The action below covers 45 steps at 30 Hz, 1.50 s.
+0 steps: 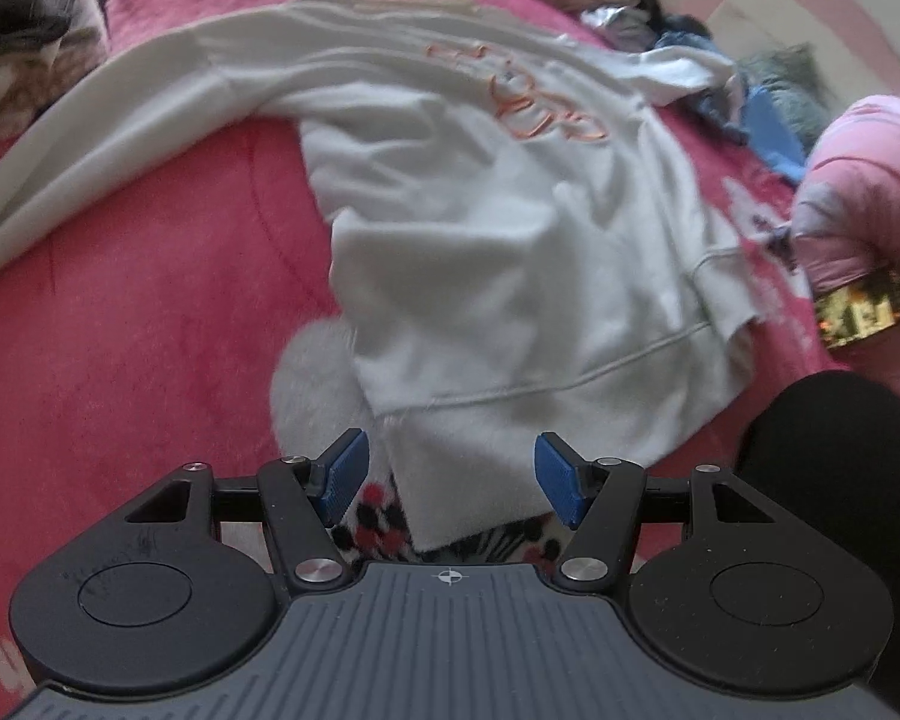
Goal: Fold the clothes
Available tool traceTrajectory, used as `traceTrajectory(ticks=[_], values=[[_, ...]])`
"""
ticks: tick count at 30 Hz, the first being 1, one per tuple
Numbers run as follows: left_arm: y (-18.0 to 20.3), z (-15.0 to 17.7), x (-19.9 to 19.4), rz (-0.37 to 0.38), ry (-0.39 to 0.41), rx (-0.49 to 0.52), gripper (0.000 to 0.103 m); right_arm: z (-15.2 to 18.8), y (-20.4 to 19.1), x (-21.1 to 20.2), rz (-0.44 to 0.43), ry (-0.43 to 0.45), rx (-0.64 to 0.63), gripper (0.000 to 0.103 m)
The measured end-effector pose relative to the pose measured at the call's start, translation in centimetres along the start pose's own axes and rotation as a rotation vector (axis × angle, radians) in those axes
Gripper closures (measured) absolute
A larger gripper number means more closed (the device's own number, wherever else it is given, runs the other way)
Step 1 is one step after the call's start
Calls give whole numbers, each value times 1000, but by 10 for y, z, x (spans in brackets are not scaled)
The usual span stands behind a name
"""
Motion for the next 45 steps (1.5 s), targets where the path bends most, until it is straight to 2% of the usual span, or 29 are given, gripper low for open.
traceTrajectory(ticks=[3,6,11,14,20,22,23,26,30,33,35,38,40,45], values=[[-3,3,7,1,-14,-28,41,28,-2,59,-92,-121,183,46],[-4,3,12,-1,-23,-43,41,43,9,93,-169,-170,376,46],[-4,3,20,-11,-38,-21,41,66,37,129,-215,-247,620,45],[-4,3,25,-14,-54,-22,41,83,41,149,-270,-316,705,45],[-6,2,31,-17,-61,-21,41,96,32,164,-363,-357,779,42],[-6,2,32,-20,-61,-20,41,100,25,163,-412,-380,784,46],[-6,2,33,-22,-61,-19,41,101,21,164,-415,-387,769,53],[-5,2,32,-27,-60,-19,41,100,15,161,-369,-379,680,94],[-4,3,29,-29,-61,-13,41,73,27,122,-303,-236,598,95],[-3,5,25,-24,-61,-2,41,57,55,92,-184,-149,545,95],[-1,5,24,-19,-60,3,41,58,73,84,-92,-156,526,95],[1,5,23,-11,-54,7,41,68,92,85,8,-205,513,96],[2,3,23,-2,-46,-1,42,71,98,84,69,-207,473,98],[-5,-2,28,29,-30,-107,45,66,101,86,115,-201,455,98]])
Point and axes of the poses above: each gripper's, at about its wrist camera, not at the fingertips, and x roughly the way its jaws point, y to its right, z to its underside, the point moved 8 cm from there along x, roughly the way its jaws point, and after that the axes turned 3 degrees about -y, right-handed, at the moved point
